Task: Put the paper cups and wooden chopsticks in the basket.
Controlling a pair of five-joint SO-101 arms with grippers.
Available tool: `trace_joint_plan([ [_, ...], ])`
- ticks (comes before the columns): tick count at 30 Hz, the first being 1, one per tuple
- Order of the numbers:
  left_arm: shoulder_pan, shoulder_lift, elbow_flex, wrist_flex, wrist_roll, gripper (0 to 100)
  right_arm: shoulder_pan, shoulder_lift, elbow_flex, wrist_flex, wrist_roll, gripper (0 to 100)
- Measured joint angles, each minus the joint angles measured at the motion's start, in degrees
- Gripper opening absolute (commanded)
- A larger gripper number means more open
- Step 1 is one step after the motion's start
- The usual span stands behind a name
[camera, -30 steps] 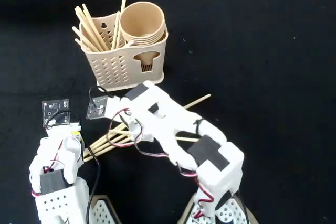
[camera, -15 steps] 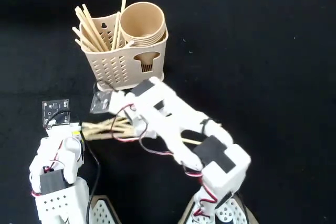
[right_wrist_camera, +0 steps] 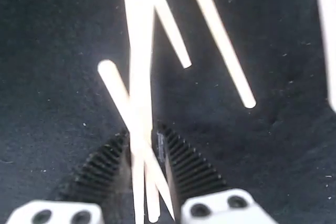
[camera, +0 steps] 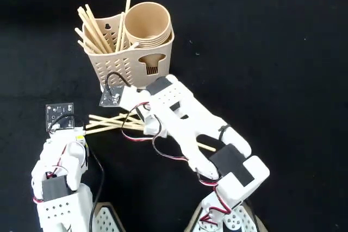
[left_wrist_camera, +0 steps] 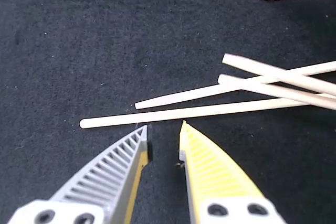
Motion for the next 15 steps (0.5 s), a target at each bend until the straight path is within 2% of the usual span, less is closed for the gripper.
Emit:
trace_joint_plan([
  [4,0.18,0.00,0.00,0.00,0.00,11,3.96,1.93,0.09,-0.35,0.00,15.9],
  [8,0.18,0.00,0.00,0.00,0.00,11,7.56,2.11,0.00,-0.35,0.00,13.2],
  [15,0.18,0.00,0.00,0.00,0.00,11,7.65,2.64,0.09,-1.76,0.00,13.4],
])
